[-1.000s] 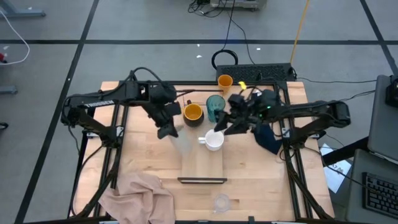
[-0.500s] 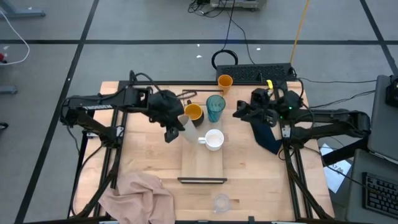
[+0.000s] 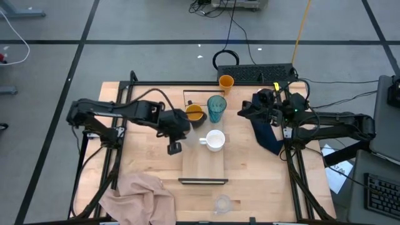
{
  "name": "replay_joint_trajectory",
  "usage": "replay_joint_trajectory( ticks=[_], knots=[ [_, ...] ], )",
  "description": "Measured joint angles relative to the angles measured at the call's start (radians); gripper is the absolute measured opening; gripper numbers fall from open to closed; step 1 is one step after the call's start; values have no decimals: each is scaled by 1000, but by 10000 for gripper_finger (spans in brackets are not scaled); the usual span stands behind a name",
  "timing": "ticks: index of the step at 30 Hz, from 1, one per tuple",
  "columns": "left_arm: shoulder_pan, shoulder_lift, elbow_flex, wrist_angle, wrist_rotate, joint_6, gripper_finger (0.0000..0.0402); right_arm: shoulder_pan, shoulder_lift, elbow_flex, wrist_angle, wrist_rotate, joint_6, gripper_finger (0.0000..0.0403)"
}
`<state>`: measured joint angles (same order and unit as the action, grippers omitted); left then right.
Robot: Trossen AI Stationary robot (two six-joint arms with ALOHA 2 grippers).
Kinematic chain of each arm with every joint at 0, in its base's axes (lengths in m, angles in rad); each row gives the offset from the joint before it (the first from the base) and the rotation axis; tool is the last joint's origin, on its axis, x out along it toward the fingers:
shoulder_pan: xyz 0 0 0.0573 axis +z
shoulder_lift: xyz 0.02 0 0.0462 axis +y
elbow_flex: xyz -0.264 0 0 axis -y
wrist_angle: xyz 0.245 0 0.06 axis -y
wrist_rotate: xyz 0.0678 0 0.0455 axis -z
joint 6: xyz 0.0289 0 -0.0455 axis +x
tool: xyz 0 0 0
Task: Stack small to large cups/mugs on shelf
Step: Put the white cup on the shelf
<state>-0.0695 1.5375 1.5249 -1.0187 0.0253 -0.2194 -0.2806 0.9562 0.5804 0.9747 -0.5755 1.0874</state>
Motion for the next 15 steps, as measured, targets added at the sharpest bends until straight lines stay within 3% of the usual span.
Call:
replay_joint_trajectory(
  ticks=[15],
  knots=[
    [-12, 129, 1, 16, -12, 79, 1, 0, -2, 1, -40, 3, 11, 187]
  ],
)
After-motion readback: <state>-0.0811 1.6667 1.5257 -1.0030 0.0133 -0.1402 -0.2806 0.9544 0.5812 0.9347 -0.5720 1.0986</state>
